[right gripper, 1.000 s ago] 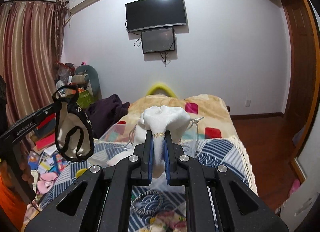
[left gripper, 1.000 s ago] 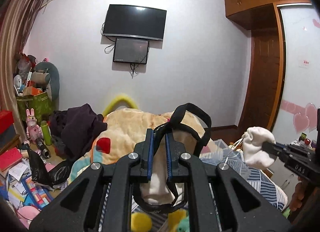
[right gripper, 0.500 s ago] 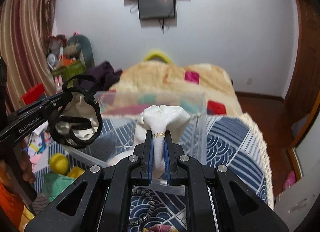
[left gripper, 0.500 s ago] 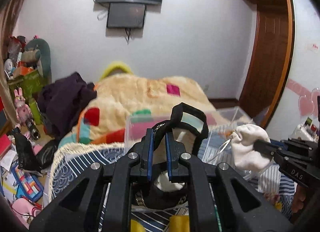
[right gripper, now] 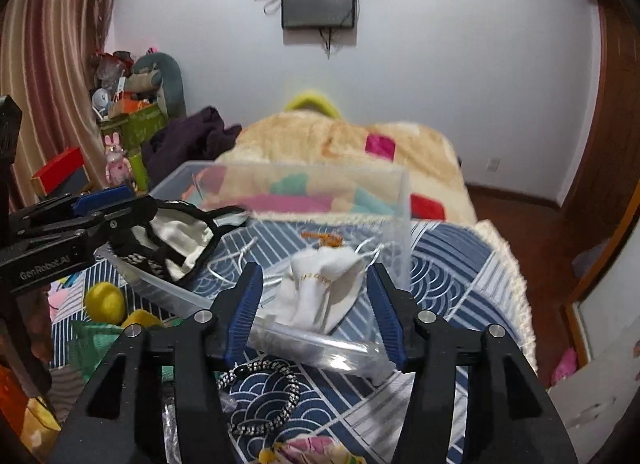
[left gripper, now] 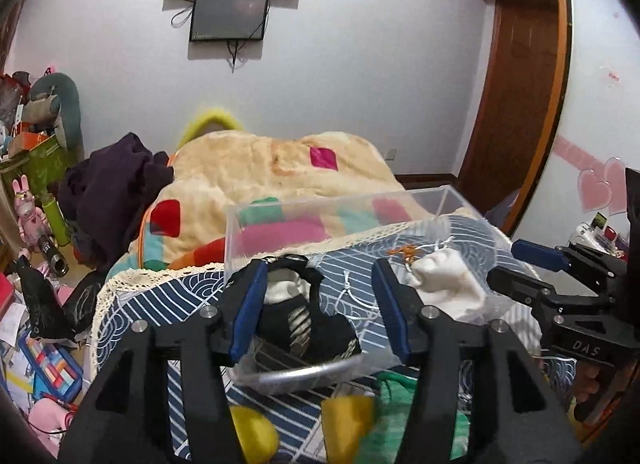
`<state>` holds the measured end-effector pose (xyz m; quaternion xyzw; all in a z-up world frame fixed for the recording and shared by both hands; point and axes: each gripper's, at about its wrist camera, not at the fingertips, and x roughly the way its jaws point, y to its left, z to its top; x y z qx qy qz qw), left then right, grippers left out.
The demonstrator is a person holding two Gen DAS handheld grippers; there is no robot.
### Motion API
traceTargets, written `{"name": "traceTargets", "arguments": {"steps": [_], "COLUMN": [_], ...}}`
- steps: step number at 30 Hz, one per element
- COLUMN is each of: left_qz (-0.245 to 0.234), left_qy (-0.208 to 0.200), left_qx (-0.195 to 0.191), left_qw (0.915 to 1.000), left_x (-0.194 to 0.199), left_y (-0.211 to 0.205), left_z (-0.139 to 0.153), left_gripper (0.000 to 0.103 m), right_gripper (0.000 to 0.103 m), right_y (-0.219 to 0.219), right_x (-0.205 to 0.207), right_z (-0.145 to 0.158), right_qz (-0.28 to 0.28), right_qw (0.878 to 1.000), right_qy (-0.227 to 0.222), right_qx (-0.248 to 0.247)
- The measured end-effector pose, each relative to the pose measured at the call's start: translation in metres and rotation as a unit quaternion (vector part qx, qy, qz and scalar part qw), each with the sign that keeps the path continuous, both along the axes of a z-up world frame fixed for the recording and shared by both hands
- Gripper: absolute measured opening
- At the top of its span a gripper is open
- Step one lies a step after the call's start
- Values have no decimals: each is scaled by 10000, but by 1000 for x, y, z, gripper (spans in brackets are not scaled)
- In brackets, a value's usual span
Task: Organize soft objects
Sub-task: 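Drop the yellow ball with the left tool while the right drops the floral scrunchie in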
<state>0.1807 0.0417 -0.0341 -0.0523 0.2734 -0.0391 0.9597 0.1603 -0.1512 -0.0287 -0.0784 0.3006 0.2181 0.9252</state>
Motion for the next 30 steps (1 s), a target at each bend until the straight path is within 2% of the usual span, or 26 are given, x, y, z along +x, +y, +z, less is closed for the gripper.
{"name": "traceTargets", "arguments": {"steps": [1, 3, 5, 10, 15, 23, 26, 30], "left_qz": [-13, 7, 59, 271, 521, 763, 724, 668], "left_qy": [-22, -113, -172, -118, 212, 906, 964, 1043], "left_qx": [2, 16, 67, 195, 330, 234, 250, 159], "left_qw": [10000, 9999, 9998, 9994, 9979, 9927, 9924, 9922], "left_x": [-5, -16, -28, -54, -65, -67, -64, -56], "left_y": [0, 2, 5, 19, 35, 49, 46, 44], "left_z": [4, 10, 14, 12, -10, -64, -73, -78], "left_gripper": [63, 68, 72, 95, 95, 95, 95, 88], "right_gripper": [57, 73, 82, 85, 85, 85, 85, 84], "right_y": [-3, -7, -13, -23, -31, -46, -50, -48], "right_x": [-6, -12, -24, -38, -43, -52, -49, -50], "right_z": [5, 10, 18, 21, 5, -44, -58, -63], "right_qz": [8, -34, -68, -124, -129, -129, -65, -38], "right_qw": [10000, 9998, 9991, 9987, 9995, 9976, 9946, 9939], "right_qy": [-65, -193, -383, -475, -274, 639, 1036, 1101], "right_qx": [20, 72, 151, 106, -47, -221, -87, -44]}}
